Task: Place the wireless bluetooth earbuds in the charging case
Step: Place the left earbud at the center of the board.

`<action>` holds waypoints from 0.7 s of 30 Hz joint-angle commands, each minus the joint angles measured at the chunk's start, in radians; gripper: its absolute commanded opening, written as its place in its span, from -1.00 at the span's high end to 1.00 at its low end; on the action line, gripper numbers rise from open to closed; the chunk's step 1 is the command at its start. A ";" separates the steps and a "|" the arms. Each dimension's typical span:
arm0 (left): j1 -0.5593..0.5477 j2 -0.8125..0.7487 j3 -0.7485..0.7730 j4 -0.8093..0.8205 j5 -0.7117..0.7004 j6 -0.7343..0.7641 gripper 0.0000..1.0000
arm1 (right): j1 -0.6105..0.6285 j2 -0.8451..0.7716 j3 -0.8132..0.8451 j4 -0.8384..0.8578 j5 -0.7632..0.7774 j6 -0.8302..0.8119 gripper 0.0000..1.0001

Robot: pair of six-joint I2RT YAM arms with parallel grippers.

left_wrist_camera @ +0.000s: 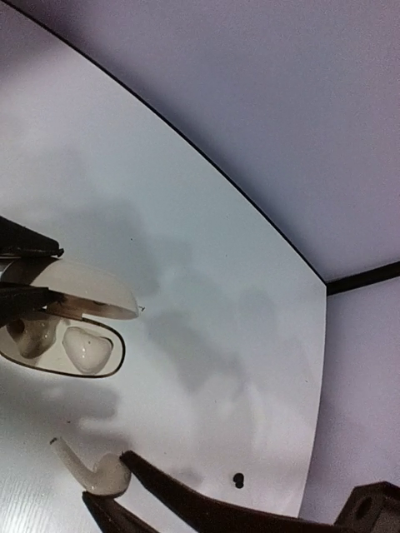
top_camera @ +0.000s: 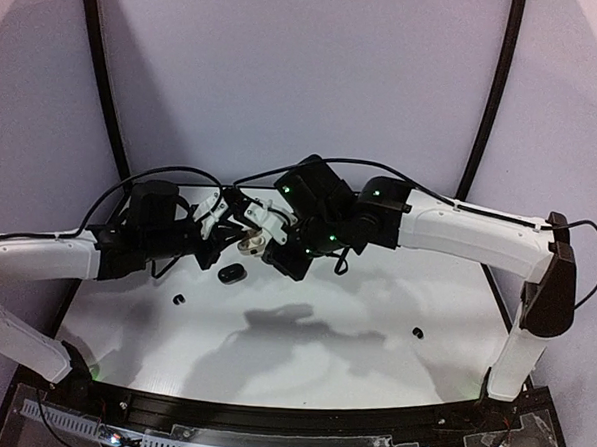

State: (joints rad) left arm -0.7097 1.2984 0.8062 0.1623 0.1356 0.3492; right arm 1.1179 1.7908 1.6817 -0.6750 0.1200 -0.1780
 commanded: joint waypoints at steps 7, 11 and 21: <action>-0.053 0.020 0.125 -0.188 -0.030 0.217 0.98 | 0.000 0.033 0.114 -0.055 0.010 0.118 1.00; -0.057 0.028 0.150 -0.203 -0.057 0.158 0.98 | -0.001 -0.016 0.031 0.052 -0.006 0.157 1.00; -0.057 0.040 0.143 -0.256 -0.073 -0.018 0.98 | -0.047 -0.197 -0.228 0.348 -0.049 0.256 1.00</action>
State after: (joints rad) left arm -0.7631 1.3331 0.9478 -0.0486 0.0525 0.4126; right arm 1.0893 1.6268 1.4757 -0.4969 0.0967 0.0216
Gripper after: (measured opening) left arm 0.067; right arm 0.117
